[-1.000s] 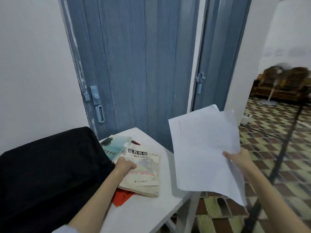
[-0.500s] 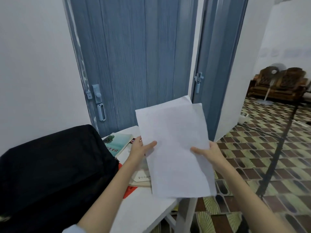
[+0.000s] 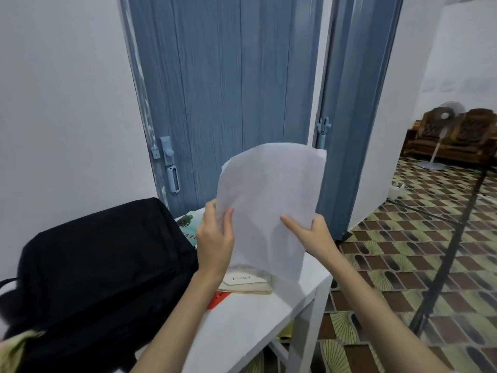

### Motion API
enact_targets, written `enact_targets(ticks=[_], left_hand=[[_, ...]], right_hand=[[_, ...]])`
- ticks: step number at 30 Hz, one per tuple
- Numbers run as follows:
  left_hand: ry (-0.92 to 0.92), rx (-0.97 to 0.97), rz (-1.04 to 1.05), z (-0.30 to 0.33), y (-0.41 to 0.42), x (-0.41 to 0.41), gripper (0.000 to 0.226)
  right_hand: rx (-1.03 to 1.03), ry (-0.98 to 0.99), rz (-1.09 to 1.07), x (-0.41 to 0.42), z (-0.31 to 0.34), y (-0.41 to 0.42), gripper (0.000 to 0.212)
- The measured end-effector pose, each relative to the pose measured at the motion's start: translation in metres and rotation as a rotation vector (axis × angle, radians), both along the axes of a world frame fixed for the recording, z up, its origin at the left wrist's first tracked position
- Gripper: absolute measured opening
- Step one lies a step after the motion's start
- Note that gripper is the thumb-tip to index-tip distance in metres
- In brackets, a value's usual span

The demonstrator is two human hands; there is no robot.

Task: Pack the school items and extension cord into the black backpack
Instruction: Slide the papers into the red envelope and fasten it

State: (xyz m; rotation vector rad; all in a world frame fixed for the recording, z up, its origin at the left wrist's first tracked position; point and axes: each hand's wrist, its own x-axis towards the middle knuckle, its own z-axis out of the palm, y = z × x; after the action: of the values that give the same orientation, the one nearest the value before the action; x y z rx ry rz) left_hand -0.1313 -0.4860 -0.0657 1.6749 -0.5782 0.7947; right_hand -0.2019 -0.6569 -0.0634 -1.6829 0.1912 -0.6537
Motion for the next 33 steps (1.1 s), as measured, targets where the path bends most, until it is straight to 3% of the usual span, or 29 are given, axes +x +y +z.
enact_targets(ticks=[4, 11, 19, 23, 28, 33], left_hand=[[0.072, -0.101, 0.0, 0.001, 0.013, -0.006, 0.014], [0.343, -0.09, -0.08, -0.029, 0.029, -0.004, 0.023], [0.257, -0.132, 0.031, -0.009, 0.056, -0.013, 0.02], [0.32, -0.058, -0.028, -0.017, 0.059, -0.013, 0.023], [0.259, -0.014, -0.079, 0.01, 0.08, -0.007, 0.034], [0.417, -0.064, -0.113, 0.048, 0.132, 0.008, 0.021]], right_hand=[[-0.019, -0.016, -0.002, 0.001, -0.004, 0.019, 0.01], [0.068, 0.065, 0.048, 0.002, -0.033, 0.039, 0.02], [0.097, 0.032, 0.086, 0.0, -0.016, 0.057, 0.022], [0.125, 0.05, 0.075, -0.004, -0.027, 0.069, 0.025], [0.104, -0.038, 0.013, 0.001, 0.005, 0.079, 0.022], [-0.007, -0.058, 0.072, 0.024, 0.04, 0.112, 0.021]])
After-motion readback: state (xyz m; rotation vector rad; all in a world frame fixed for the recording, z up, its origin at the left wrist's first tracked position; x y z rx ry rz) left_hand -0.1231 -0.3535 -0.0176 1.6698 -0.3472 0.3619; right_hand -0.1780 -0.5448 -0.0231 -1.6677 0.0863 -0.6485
